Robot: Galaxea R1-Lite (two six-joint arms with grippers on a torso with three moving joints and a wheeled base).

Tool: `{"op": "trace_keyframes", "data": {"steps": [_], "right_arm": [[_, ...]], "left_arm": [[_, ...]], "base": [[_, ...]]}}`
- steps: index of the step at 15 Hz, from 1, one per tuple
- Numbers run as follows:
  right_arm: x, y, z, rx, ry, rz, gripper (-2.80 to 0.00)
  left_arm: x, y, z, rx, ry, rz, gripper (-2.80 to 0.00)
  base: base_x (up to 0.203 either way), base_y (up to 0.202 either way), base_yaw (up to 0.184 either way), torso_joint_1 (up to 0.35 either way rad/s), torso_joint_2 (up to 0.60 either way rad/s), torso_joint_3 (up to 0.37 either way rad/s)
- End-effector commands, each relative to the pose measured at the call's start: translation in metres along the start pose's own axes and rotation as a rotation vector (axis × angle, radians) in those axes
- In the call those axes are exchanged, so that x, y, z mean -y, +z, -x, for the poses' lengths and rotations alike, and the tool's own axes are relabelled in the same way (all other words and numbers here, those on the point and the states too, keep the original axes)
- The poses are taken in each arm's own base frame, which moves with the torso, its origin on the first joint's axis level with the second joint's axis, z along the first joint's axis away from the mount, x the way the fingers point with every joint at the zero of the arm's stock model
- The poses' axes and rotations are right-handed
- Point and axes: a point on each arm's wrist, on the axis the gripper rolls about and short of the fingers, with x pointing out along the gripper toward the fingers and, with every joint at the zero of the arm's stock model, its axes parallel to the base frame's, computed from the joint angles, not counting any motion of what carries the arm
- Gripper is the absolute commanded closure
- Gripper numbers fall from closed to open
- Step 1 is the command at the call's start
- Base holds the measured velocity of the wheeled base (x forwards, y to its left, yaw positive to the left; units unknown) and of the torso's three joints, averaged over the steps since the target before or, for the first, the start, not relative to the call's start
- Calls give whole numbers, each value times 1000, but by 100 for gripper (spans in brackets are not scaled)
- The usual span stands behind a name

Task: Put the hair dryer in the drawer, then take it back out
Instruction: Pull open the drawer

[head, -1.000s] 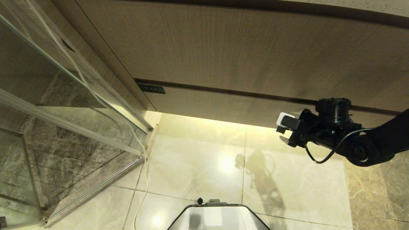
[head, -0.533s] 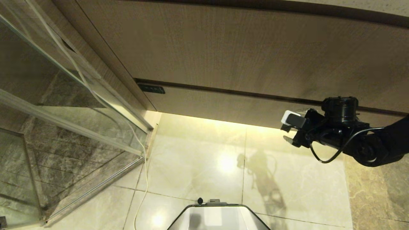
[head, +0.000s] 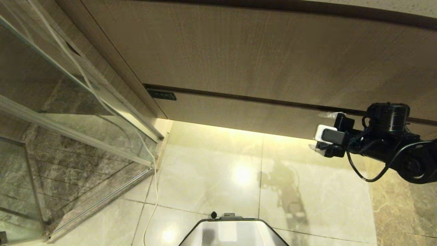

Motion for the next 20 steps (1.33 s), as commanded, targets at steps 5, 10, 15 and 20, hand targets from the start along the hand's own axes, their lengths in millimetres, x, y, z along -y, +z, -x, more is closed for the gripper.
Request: {"op": "trace_keyframes", "data": {"steps": [5,10,15,20], "right_arm": [[2,0,-7,25,-49,37,-280],[0,-2,-24,26,-58,43,-280],[-1,-5,-43,35,-121,46,-280],[-12,-13,-52,-43,-85,7,-280]], "left_arm": [[0,0,0,-1,0,0,0],[0,0,0,-2,0,0,0],[0,0,0,-2,0,0,0],[0,0,0,-2,0,0,0]], "base": [[0,0,0,0,0,0],[0,0,0,0,0,0],[0,0,0,0,0,0],[0,0,0,0,0,0]]}}
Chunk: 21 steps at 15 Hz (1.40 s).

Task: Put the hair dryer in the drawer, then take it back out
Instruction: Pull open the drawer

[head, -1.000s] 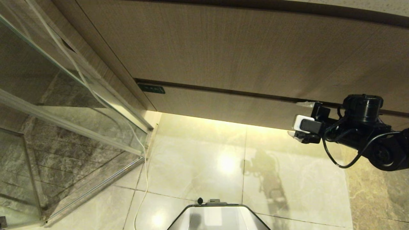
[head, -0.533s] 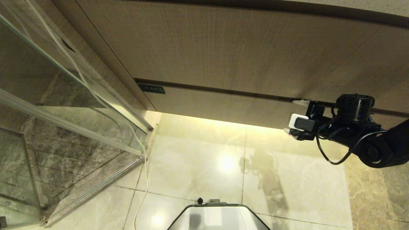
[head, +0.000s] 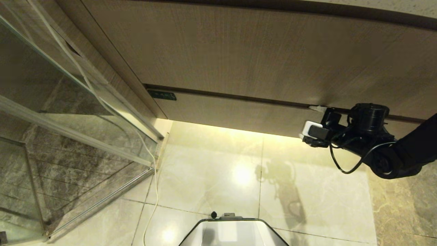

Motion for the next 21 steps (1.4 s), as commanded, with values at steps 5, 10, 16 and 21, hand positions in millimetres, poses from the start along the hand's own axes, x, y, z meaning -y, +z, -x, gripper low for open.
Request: {"op": "trace_keyframes", "data": {"steps": [5,10,16,21], "right_arm": [[-12,-9,-4,-291,161,-181,-280],[-8,-6,14,-382,188,-308,-280],[0,-6,38,-423,169,-329,-280],[9,7,96,-458,219,-386,-280]], "left_arm": [[0,0,0,-1,0,0,0],[0,0,0,-1,0,0,0],[0,0,0,0,0,0,0],[0,0,0,-1,0,0,0]], "base": [[0,0,0,0,0,0],[0,0,0,0,0,0],[0,0,0,0,0,0],[0,0,0,0,0,0]]}}
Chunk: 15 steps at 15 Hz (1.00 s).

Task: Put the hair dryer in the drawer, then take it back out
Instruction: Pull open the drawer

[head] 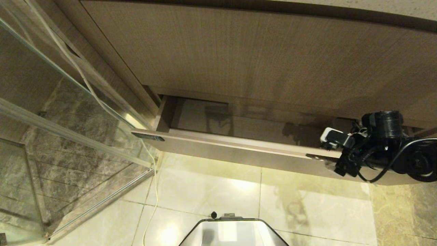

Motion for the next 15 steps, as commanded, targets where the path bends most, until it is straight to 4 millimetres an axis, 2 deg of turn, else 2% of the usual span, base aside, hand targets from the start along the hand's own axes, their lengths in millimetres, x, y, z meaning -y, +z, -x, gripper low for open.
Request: {"op": "trace_keyframes", "data": {"steps": [1,5,8,10,11,13,15], "right_arm": [[4,-5,47,13,-28,-9,-280],[2,-26,108,16,-101,-62,-280],[-31,-54,147,15,-119,-209,-280],[-46,-65,166,41,-148,-304,-280],[-51,-69,174,52,-166,-328,0],[-57,-73,179,52,-169,-348,0],[-50,-71,178,52,-186,-362,0]], "left_arm": [[0,-1,0,-2,0,0,0],[0,-1,0,-2,0,0,0],[0,-1,0,-2,0,0,0],[0,-1,0,-2,0,0,0],[0,-1,0,-2,0,0,0],[0,-1,0,-2,0,0,0],[0,-1,0,-2,0,0,0]], "base": [[0,0,0,0,0,0],[0,0,0,0,0,0],[0,0,0,0,0,0],[0,0,0,0,0,0],[0,0,0,0,0,0],[0,0,0,0,0,0],[0,0,0,0,0,0]]}}
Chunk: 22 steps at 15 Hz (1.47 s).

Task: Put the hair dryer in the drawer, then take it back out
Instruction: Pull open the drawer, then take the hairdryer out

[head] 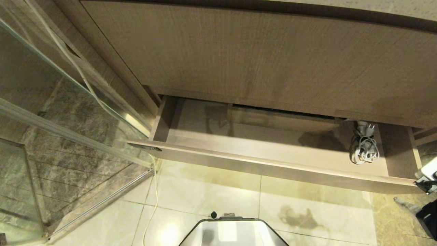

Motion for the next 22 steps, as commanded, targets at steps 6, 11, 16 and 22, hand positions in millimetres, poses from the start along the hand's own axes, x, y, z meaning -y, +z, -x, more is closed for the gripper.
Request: {"op": "trace_keyframes", "data": {"steps": [6,11,16,22], "right_arm": [[26,13,9,33,-130,-51,0],[45,14,-31,-102,-126,-152,0],[72,12,-86,-217,-122,-245,0],[95,6,-156,-275,-127,-414,-280]], "left_arm": [[0,0,0,-2,0,0,0],[0,0,0,-2,0,0,0],[0,0,0,-2,0,0,0],[0,0,0,-2,0,0,0]], "base": [[0,0,0,0,0,0],[0,0,0,0,0,0],[0,0,0,0,0,0],[0,0,0,0,0,0]]}}
